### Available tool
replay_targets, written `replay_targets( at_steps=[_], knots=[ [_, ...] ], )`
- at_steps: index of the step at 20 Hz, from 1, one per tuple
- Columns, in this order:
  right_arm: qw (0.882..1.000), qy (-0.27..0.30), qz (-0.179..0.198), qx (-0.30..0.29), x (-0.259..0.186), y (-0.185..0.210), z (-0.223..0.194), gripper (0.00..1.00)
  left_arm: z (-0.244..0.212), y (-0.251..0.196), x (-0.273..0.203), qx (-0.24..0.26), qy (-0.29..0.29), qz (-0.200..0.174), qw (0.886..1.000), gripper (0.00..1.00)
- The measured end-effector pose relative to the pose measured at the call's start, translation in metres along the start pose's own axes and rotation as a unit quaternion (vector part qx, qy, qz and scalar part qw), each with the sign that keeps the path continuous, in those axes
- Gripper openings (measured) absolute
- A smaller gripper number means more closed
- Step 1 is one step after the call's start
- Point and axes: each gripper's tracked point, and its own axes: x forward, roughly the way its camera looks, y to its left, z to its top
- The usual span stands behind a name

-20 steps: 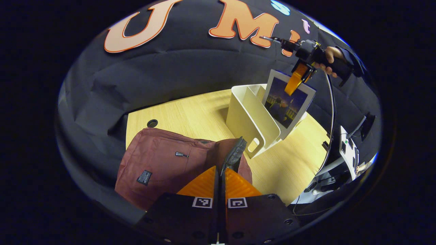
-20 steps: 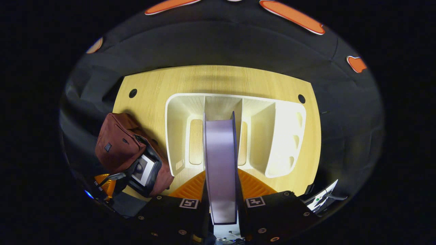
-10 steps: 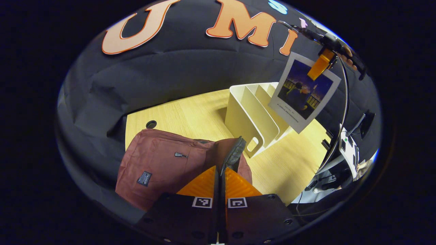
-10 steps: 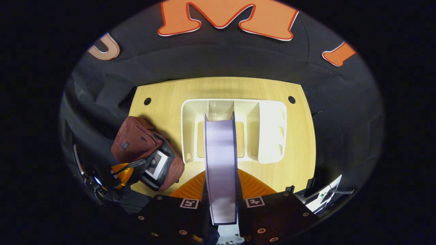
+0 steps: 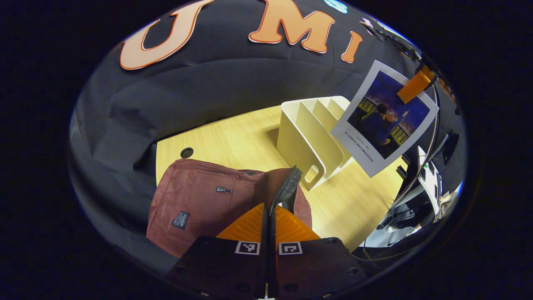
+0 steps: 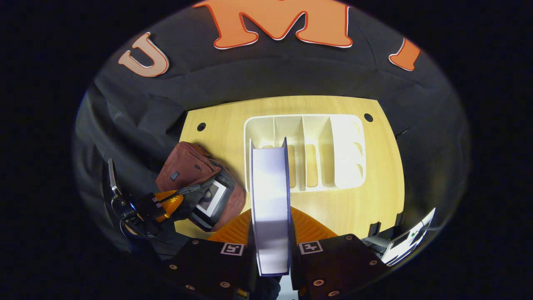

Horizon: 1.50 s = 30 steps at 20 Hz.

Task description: Open the schoolbag, grab two books from the bookshelf and put them into the schoolbag.

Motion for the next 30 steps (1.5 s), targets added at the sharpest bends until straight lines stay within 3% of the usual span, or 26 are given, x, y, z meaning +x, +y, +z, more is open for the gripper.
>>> replay_targets(
  at_steps=[9, 13, 16, 17, 18, 30],
  knots=[
    [0.990, -0.003, 0.119, 0.082, 0.040, 0.056, -0.040, 0.32, 0.004, -0.004, -0.007, -0.002, 0.005, 0.013, 1.000, 0.02],
    [0.978, 0.001, 0.167, 0.128, 0.064, 0.079, -0.054, 0.32, 0.009, -0.009, -0.011, -0.003, 0.004, 0.015, 1.000, 0.02],
    [0.968, 0.006, 0.193, 0.160, 0.087, 0.099, -0.067, 0.31, 0.013, -0.011, -0.012, -0.007, 0.003, 0.015, 1.000, 0.02],
    [0.965, 0.009, 0.200, 0.170, 0.094, 0.105, -0.072, 0.26, 0.014, -0.012, -0.013, -0.008, 0.003, 0.015, 1.000, 0.02],
    [0.963, 0.010, 0.207, 0.174, 0.103, 0.110, -0.075, 0.31, 0.016, -0.012, -0.014, -0.008, 0.001, 0.015, 1.000, 0.02],
    [0.922, -0.019, 0.288, 0.258, 0.162, 0.157, -0.089, 0.31, 0.027, -0.036, -0.031, 0.000, -0.013, -0.006, 1.000, 0.02]
  ],
)
